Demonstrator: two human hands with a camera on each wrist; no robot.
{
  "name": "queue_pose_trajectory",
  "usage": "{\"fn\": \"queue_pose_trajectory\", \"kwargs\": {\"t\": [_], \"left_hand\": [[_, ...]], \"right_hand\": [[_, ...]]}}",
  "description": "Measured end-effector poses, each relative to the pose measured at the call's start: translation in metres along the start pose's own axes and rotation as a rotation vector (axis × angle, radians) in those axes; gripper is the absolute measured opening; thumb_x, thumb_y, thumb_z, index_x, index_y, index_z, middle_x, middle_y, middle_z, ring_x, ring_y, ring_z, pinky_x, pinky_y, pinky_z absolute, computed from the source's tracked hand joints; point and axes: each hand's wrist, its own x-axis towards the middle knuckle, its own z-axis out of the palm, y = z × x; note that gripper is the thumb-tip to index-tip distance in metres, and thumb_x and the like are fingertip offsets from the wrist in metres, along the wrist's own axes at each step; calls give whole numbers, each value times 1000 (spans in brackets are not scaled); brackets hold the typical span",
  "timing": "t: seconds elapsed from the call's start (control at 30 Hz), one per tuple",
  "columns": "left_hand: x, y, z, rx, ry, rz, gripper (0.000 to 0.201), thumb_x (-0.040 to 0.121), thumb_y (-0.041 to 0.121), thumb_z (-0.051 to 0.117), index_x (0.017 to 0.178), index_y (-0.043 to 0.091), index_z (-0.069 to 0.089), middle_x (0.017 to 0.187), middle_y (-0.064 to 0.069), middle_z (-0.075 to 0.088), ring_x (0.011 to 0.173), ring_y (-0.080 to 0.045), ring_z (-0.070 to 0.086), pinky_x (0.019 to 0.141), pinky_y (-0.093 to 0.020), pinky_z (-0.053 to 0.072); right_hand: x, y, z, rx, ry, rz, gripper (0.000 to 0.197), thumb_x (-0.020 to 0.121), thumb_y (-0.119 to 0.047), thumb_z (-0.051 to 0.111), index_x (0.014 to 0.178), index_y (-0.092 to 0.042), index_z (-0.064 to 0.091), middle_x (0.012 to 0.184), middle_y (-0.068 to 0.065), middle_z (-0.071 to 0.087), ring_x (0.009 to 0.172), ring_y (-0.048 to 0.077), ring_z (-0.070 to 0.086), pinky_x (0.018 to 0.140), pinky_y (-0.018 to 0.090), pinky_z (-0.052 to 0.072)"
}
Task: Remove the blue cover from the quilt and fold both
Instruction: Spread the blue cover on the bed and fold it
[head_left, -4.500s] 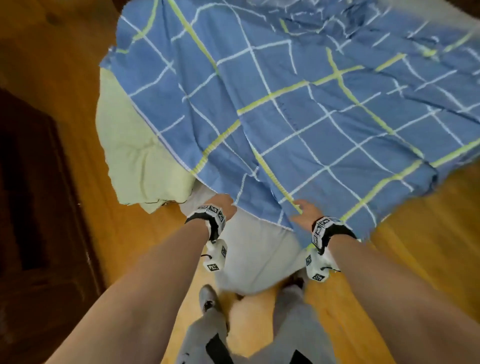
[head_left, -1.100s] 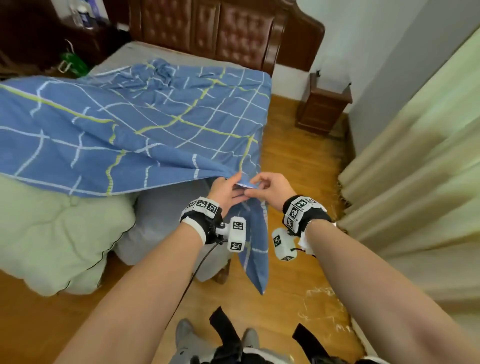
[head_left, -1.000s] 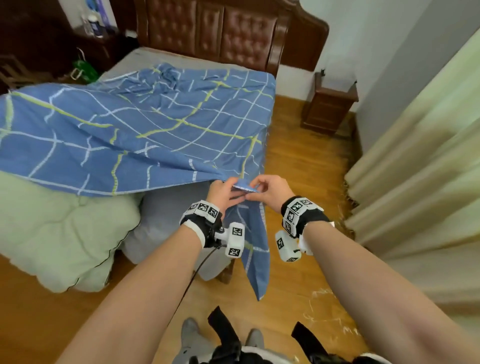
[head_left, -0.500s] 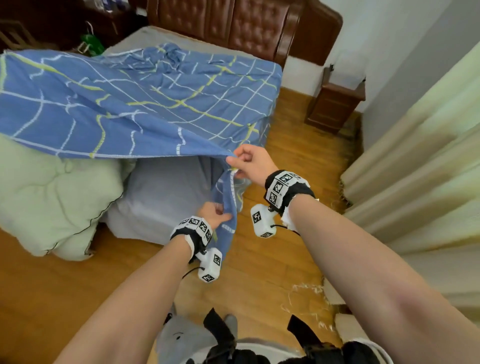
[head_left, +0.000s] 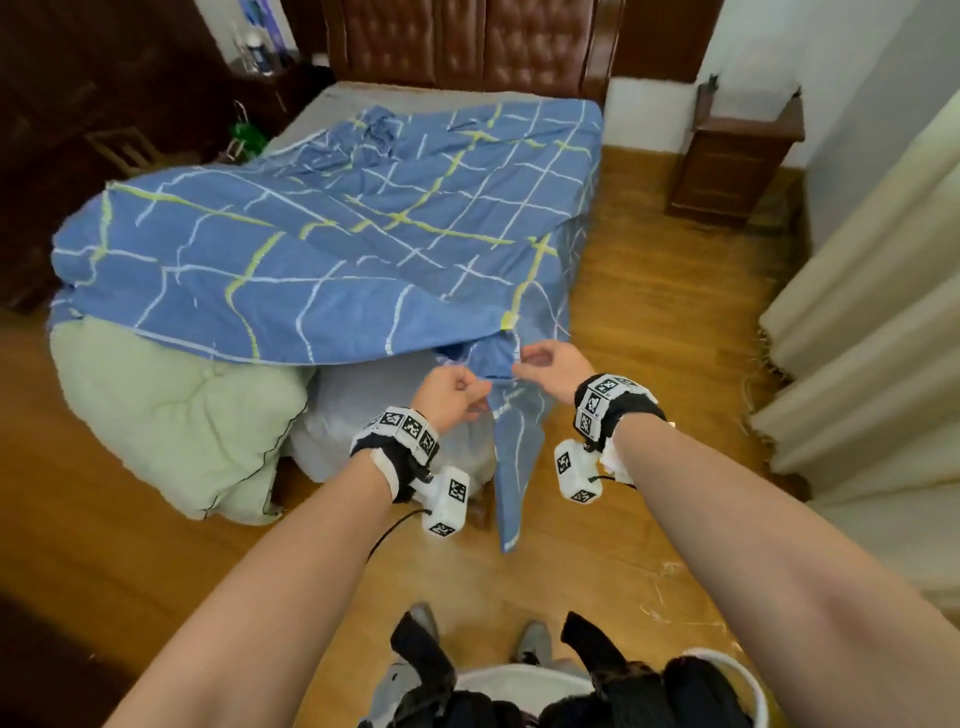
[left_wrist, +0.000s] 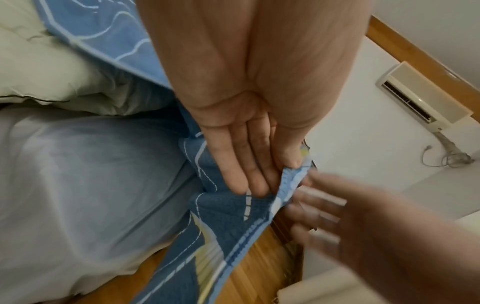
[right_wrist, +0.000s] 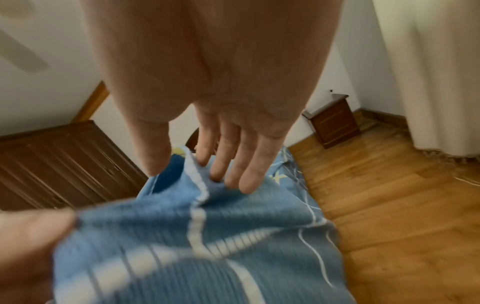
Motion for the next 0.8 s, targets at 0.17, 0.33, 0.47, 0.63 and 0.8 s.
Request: {"fn": "queue_pose_trajectory", "kwargs": {"t": [0.17,0.33,0.47,0.63,0.8], "left_hand": [[2,42,11,-203,-58,-17,20,100,7,49,81,7,46,78,-15,63,59,-12,70,64,-29,60],[7,68,34,-252,-139,-10,19,101,12,50,82,7,46,92,-22,68,67,-18,72,67,-29,60],[11,65,46,-172,-141,-2,19,98,14,52,80,10,53,88,-14,72,74,-20,72,64,-28,58],[34,35,37,589,-109,310,30,86,17,63,115,24,60,120,-3,59,113,-24,56,95,-38,46],[35,29,46,916,-256,526,51,80,40,70,128,28,56,127,4,54,116,-20,53,91,-36,47]], "right_hand": [[-35,23,4,198,-60,47,45,76,-34,83,106,-12,57,101,2,66,82,12,61,62,17,42],[-55,27,-13,-194,76,-45,34,73,-31,80,91,-23,51,80,-8,60,74,17,58,64,27,41],[-68,32,-35,-292,282,9,16,80,-16,67,85,-26,55,78,-6,64,74,19,62,66,30,49],[-91,29,-59,-391,468,137,24,87,-5,45,81,-26,54,78,5,64,74,32,59,61,33,46],[-106,-9,-67,-592,493,238,28,79,1,41,83,-25,53,80,2,62,75,28,54,62,32,42]]}}
